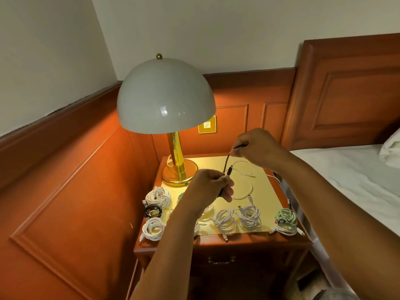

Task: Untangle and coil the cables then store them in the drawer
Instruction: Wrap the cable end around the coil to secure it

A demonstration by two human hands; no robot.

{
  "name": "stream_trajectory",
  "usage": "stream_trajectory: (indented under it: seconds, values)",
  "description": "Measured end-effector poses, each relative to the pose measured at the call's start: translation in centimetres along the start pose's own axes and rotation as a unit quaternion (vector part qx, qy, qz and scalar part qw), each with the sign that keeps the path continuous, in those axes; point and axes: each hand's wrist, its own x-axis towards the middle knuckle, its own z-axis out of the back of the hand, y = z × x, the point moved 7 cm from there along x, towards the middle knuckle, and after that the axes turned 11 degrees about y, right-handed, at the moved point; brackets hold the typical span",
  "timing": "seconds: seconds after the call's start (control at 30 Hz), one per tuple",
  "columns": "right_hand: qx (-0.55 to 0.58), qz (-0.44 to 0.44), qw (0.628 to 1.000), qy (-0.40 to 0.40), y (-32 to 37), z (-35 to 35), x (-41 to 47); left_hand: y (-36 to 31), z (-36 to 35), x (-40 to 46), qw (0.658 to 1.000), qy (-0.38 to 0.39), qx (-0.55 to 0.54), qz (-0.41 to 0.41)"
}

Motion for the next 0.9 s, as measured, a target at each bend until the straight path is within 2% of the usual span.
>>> stream_trajectory:
  seconds: [0.17, 0.33, 0.47, 0.57, 0.73, 0.9]
  values:
    - [-0.031, 0.024, 0.999, -0.009, 1.5, -0.7, -1.2, 0.8, 0.6, 1.0, 0.999, -0.014, -0.022, 0.02]
    - [-0.008, 0.003, 1.0, -0.019, 1.1, -3.3, -3.5, 2.1, 0.9, 1.6, 0.986, -0.066, -0.149, 0.015]
    - [0.099, -0.037, 0.992, -0.062, -0.5, -5.9, -5.5, 2.4, 0.4, 1.7, 0.954, -0.061, -0.292, 0.011]
    - [0.215, -0.067, 0.972, -0.068, -2.1, -8.4, -7.0, 2.7, 0.0, 1.7, 0.932, -0.043, -0.36, 0.026]
    - [0.336, -0.109, 0.933, -0.062, -4.1, -12.0, -8.7, 3.1, -0.9, 1.4, 0.911, 0.0, -0.41, 0.048]
    - [0.389, -0.099, 0.916, -0.025, -4.9, -13.6, -9.6, 3.3, -0.5, 1.2, 0.903, -0.013, -0.428, 0.04]
